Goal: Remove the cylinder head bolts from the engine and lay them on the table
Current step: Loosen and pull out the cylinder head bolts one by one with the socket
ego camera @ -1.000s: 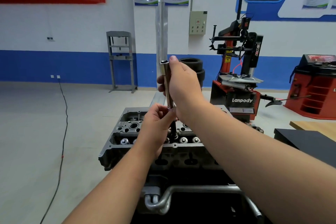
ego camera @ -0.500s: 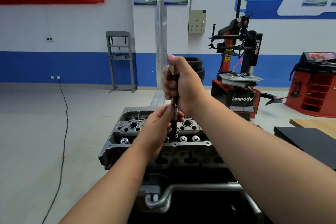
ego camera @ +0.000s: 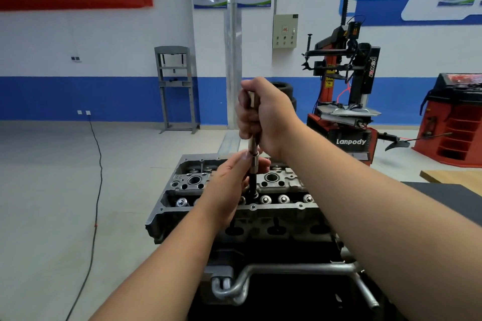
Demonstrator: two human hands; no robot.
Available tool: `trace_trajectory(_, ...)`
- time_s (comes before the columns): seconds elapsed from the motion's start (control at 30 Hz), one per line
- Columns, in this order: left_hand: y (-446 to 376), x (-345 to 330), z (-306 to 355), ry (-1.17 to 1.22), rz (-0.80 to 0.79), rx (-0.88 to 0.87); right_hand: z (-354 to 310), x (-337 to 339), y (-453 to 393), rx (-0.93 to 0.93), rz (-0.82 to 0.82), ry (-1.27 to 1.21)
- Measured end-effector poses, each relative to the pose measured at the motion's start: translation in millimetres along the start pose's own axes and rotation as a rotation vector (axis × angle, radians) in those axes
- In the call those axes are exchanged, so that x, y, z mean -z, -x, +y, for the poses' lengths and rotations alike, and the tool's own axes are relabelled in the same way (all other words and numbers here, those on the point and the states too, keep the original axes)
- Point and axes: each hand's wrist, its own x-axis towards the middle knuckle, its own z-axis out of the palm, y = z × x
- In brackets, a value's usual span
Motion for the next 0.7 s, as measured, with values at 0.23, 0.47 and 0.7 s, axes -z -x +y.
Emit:
trace_trajectory(0.23, -4, -1, -3, 0.09, 0.13, -0.051, 6, -21, 7, 0.131, 0.337, 0.226)
trace_trajectory(0.47, -1, 0, -3, 0.024, 0.071, -0.009, 6, -17, 3, 0.105, 0.254, 0.051)
trace_trajectory(0.7, -1, 0, 0, 0.016, 0.045, -0.009, 5, -7, 6, 0.082, 0.108, 0.038)
